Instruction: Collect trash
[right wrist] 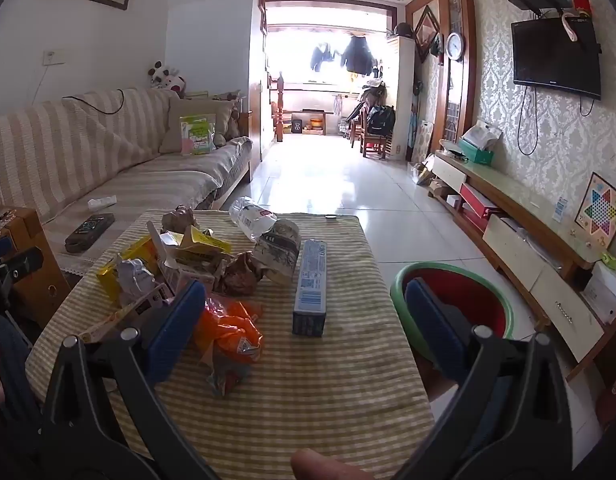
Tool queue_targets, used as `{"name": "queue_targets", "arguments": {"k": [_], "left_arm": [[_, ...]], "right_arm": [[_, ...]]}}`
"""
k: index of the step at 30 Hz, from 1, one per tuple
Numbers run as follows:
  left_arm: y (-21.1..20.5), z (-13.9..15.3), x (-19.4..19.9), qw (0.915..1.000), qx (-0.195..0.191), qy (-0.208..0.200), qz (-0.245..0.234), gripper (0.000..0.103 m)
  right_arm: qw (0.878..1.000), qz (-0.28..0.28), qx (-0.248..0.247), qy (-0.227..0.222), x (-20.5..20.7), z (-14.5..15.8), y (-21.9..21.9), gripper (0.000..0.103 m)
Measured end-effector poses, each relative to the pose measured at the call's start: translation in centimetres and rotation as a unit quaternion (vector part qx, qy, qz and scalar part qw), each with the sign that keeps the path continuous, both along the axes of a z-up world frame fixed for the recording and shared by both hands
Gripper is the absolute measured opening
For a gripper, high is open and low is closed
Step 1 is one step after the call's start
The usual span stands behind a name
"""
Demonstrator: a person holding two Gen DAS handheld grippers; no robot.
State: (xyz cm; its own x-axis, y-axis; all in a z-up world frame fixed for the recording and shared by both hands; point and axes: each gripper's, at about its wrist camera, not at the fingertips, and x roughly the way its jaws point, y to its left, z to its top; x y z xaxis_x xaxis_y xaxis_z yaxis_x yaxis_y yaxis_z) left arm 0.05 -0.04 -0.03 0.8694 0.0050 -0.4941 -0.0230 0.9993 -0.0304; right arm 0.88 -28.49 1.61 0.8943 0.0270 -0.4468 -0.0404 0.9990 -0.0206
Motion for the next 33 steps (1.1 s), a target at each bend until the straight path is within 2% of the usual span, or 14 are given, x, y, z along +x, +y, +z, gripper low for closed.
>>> {"name": "queue_targets", "arguments": {"k": [9, 17, 19, 33], "left_arm": [[-0.1, 0.1, -0.1, 1.0, 0.001, 0.0, 0.004, 0.095], [-1.2, -1.1, -0.1, 1.0, 0.004, -0.002, 0.004, 0.095], [0.1, -0.7, 0.4, 1.0, -0.001, 0.003, 0.001, 0.095], [0.1, -0.3, 0.3, 1.0, 0.001, 0.006, 0.003, 0.095]], "right_arm": [[1.0, -0.003, -0.006, 0.006, 0.1, -0.4, 0.2, 0.099], [1.0, -0.003, -0.003, 0.01, 0.3, -0.4, 0.0, 0.099], [1.0, -0.003, 0.0, 0.01, 0.3, -0.5, -0.1, 0.099], [1.0, -0.001, -0.001, 0.027, 0.6, -0.8, -0.2, 0.099]]}}
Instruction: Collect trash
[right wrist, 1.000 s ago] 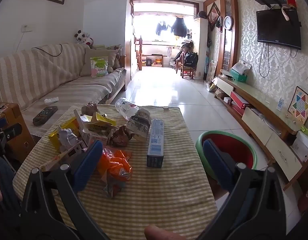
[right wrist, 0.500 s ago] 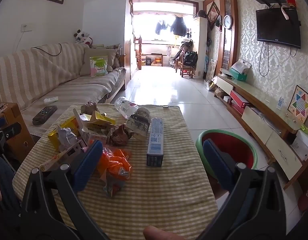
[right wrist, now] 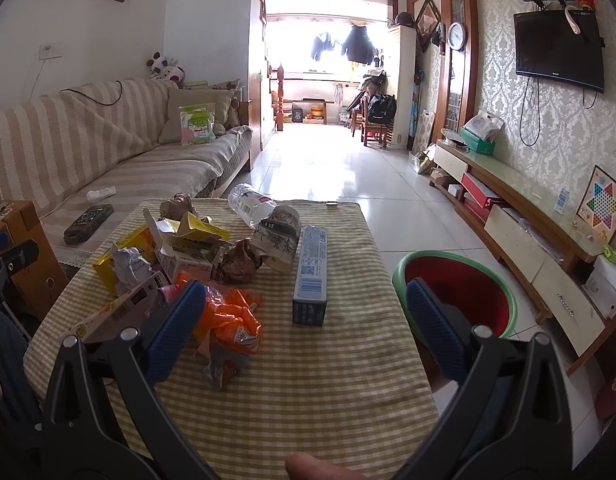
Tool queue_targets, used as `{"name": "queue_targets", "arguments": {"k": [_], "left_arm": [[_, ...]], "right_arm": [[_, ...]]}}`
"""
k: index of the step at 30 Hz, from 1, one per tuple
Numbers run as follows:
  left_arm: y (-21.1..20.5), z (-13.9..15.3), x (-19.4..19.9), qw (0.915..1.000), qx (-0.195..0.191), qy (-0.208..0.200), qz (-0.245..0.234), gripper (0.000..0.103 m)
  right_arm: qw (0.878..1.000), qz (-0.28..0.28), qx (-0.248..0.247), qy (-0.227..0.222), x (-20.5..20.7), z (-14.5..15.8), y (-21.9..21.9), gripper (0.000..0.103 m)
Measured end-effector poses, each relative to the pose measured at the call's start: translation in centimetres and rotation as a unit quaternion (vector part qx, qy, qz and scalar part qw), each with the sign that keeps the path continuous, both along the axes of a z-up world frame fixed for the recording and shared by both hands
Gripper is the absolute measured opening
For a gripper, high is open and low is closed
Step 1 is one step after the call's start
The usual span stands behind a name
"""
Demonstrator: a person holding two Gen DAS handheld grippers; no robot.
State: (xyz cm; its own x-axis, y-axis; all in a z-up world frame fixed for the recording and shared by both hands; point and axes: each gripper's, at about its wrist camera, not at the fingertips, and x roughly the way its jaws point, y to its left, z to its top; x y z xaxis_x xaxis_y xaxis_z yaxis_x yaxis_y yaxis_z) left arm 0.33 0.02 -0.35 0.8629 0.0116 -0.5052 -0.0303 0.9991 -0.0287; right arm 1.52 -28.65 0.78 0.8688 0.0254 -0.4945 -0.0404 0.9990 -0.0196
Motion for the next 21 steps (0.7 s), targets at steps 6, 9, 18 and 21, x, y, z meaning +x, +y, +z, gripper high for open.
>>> {"name": "queue_targets", "arguments": {"k": [6, 9, 18, 21], "left_arm": [[-0.11, -0.05, -0.03, 1.0, 0.002, 0.001, -0.001, 0.095], [-0.04, -0.2, 0.11, 1.0, 0.002, 0.001, -0.001, 0.095], [-0.04, -0.23, 0.11, 1.0, 0.002, 0.001, -0.002, 0.095], [0.02, -0.3, 0.06, 1.0, 0.002, 0.001, -0.002, 0.095]], "right_arm": [[1.0, 0.0, 0.001, 0.002, 0.22, -0.24, -0.03, 0.099], [1.0, 0.0, 0.001, 0.003, 0.3, -0.33, 0.03, 0.099], [1.0, 0.0, 0.003, 0.001, 0.36, -0.36, -0.07, 0.099], [1.0, 0.0, 0.006, 0.002, 0.35, -0.41, -0.18, 0.099]]}}
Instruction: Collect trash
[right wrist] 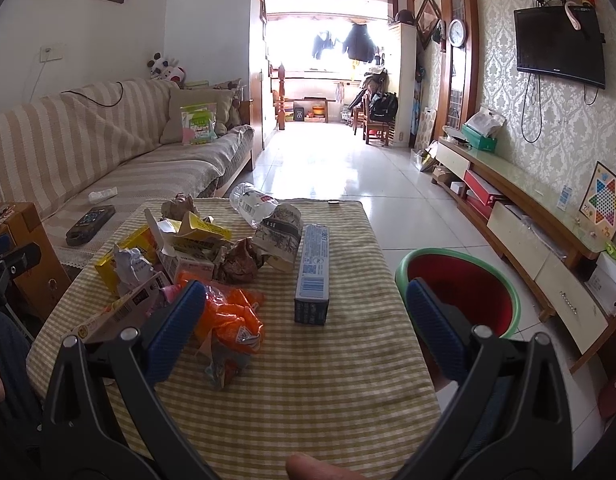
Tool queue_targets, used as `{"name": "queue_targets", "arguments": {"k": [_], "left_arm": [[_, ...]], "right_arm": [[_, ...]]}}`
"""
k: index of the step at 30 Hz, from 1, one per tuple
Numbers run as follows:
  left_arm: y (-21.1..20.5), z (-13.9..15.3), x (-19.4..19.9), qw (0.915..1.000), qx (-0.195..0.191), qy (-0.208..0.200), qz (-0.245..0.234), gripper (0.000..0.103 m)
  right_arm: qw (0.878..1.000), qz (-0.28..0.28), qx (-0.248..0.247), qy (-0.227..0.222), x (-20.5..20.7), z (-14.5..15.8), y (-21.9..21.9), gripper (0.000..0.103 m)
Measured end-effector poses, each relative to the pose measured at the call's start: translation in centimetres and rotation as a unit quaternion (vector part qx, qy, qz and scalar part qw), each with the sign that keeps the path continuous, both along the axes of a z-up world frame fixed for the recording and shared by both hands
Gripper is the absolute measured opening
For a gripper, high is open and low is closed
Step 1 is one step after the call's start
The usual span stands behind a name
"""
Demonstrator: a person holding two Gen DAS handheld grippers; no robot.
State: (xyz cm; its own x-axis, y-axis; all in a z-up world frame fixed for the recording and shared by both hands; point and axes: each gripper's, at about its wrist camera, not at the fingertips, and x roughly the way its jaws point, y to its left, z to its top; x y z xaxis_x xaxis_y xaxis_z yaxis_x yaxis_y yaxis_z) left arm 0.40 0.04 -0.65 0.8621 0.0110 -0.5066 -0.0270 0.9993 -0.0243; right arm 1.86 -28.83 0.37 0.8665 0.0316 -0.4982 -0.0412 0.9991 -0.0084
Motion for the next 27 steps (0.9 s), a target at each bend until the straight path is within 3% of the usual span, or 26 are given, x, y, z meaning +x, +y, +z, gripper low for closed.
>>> {"name": "queue_targets", "arguments": {"k": [27], "left_arm": [[-0.02, 0.11, 0.06, 1.0, -0.001, 0.0, 0.001, 0.095]], "right_arm": [[1.0, 0.002, 0.0, 0.003, -0.14, -0.08, -0.06, 0.099]]}}
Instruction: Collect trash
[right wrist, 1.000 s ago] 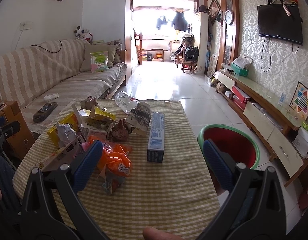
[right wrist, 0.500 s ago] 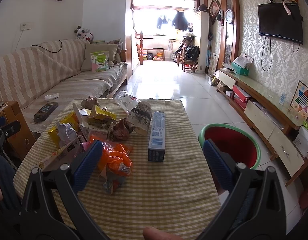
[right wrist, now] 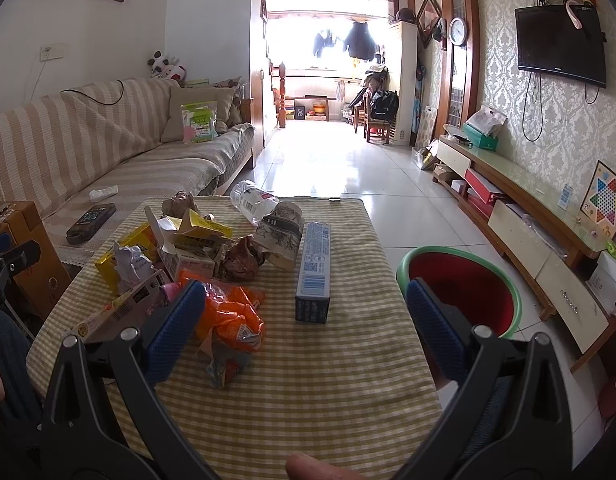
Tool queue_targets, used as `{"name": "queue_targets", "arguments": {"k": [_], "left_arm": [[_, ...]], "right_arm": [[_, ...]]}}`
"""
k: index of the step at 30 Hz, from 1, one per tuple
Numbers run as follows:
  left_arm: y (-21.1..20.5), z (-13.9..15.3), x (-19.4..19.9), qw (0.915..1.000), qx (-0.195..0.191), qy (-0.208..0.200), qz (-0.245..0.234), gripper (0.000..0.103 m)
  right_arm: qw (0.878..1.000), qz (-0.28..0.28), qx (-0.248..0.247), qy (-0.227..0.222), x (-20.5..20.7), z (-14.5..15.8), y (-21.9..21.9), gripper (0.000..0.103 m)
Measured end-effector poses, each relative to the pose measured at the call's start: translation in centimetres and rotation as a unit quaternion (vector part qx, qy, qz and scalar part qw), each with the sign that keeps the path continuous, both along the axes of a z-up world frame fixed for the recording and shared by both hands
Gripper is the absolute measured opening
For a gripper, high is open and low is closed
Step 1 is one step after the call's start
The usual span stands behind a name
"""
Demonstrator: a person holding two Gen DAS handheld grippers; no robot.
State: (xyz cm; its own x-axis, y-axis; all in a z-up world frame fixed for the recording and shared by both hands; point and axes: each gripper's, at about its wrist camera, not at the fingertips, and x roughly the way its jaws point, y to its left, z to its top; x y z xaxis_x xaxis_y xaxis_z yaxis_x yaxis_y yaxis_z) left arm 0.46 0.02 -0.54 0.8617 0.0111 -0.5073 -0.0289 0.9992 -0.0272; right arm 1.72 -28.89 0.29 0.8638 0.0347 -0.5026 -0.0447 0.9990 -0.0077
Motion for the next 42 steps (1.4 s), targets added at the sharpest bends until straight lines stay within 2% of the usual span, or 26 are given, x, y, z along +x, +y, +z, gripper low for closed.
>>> {"name": "queue_targets", "arguments": {"k": [31, 36, 39, 42], "left_arm": [[0.0, -0.1, 0.1, 1.0, 0.0, 0.003, 0.0, 0.095], [-0.2, -0.8, 1.6, 0.9986, -0.017, 0.045, -0.022, 0.095], [-0.8, -2.2, 3.3, 0.9938, -0.03, 0.097, -0.046, 0.095], [-1.9, -3.8, 5.1, 0.9864, -0.028, 0.149, -0.064, 0.095]], "right_arm": [[1.0, 0.006, 0.003, 0.006, 0.5, 0.0, 0.2, 0.099], [0.999, 0.03, 0.001, 0.019, 1.8, -0.1, 0.8, 0.099], [0.998, 0.042, 0.004, 0.039, 3.3, -0.7, 1.0, 0.099], [0.995, 0.055, 0.027, 0.078, 5.4, -1.6, 0.5, 0.099]]}}
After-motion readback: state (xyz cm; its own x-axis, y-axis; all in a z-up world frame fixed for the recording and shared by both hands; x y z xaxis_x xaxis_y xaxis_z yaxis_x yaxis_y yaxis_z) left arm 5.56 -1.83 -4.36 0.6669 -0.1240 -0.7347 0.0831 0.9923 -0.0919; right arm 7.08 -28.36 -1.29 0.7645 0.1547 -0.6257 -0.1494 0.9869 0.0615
